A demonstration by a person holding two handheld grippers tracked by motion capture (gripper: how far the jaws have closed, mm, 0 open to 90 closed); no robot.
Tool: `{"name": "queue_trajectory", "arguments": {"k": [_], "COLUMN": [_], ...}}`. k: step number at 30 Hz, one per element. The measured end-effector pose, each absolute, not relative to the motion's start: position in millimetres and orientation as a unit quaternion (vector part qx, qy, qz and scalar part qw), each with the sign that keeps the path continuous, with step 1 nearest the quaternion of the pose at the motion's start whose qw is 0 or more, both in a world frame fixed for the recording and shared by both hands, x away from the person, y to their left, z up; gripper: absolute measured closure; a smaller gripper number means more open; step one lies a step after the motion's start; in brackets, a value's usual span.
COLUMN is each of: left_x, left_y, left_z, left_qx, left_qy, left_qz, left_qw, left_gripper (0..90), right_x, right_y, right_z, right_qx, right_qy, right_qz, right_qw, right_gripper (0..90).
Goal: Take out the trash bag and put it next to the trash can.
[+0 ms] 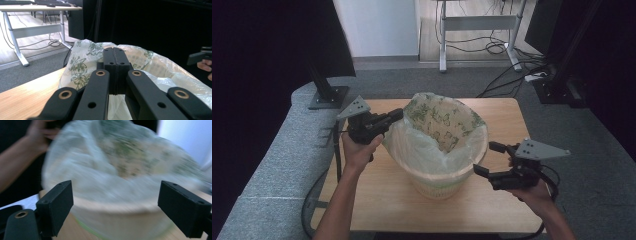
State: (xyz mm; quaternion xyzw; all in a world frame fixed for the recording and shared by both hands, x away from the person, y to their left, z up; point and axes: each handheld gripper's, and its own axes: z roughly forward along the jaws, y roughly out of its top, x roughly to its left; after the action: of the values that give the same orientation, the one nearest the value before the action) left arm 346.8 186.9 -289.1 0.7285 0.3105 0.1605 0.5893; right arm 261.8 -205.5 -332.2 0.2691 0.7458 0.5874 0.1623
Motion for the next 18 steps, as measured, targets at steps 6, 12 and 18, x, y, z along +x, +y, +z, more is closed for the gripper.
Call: {"name": "queue_trajectory", "arguments": {"k": [6,12,18], "left_x": [351,353,352], "left_y": [192,195,195], "left_z": [-291,-293,-295], "left_qx": [0.720,0.716,0.715], "left_qy": [0.330,0.335,0.338], "left_qz": [0.152,0.147,0.144], "left_qw": [0.591,0.595,0.595], "left_gripper": [90.0,90.0,90.0], "right_x": [271,275,270], "right_y": [-175,-157,-148], "right_z": [-322,-323,-328], "right_qx": [0.231,0.206,0.171], "right_qy": [0.767,0.785,0.805], "right_qz": [0.584,0.575,0.559], "right_qw": [0.130,0.102,0.097], "right_gripper": [13.4,13.5,29.1]}}
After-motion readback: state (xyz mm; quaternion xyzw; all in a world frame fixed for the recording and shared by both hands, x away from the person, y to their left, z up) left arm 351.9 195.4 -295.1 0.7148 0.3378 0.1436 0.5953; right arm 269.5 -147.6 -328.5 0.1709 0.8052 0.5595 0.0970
